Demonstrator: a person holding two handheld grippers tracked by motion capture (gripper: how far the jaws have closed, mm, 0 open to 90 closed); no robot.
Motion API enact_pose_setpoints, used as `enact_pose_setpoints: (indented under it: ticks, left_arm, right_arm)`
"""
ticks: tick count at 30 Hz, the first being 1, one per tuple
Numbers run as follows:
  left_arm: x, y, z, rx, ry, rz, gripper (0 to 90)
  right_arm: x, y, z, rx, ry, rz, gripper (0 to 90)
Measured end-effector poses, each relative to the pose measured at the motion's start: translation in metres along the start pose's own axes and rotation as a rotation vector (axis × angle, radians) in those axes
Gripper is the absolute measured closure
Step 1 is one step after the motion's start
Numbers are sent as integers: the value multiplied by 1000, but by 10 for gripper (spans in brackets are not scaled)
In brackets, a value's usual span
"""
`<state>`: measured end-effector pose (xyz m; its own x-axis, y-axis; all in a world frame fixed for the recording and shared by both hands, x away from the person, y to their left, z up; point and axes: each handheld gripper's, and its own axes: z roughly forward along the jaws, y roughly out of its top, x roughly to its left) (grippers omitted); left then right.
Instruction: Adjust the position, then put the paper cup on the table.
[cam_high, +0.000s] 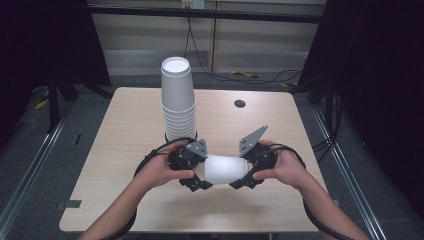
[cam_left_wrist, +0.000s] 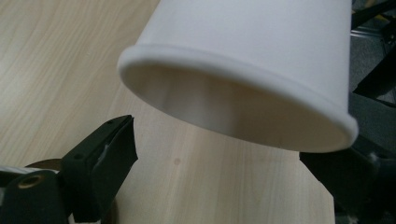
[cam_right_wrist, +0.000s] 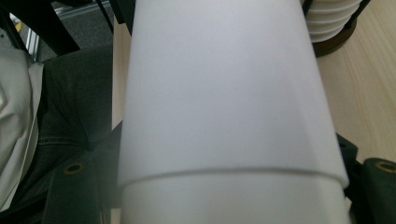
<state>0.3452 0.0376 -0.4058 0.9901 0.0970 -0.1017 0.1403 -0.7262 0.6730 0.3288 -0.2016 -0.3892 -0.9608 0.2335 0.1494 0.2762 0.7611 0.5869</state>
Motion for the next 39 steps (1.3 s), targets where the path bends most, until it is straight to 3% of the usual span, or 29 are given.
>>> enact_pose_setpoints:
  ticks: [7, 13, 22, 27, 30, 37, 39]
  left_arm:
    - [3, -7, -6, -74, -4, -34, 123]
    - [4, -10, -8, -97, -2, -46, 120]
    - [2, -12, -7, -126, -17, -51, 115]
    - [3, -9, -5, -173, 2, -56, 106]
    - [2, -9, -4, -187, -13, -60, 103]
    - [3, -7, -1, -197, -16, -68, 68]
    - [3, -6, -1, -191, -16, -52, 58]
  right_arm:
    - [-4, -11, -1, -48, 1, 25, 255]
    - [-5, -18, -5, -102, 2, 45, 255]
    - [-8, -23, -11, -137, -6, 69, 255]
    - [-8, -22, -13, -169, 2, 70, 254]
    - [-8, -21, -12, -182, 13, 65, 254]
    - [-5, -18, -11, -194, 47, 44, 254]
    - [-5, -18, -11, -195, 48, 40, 254]
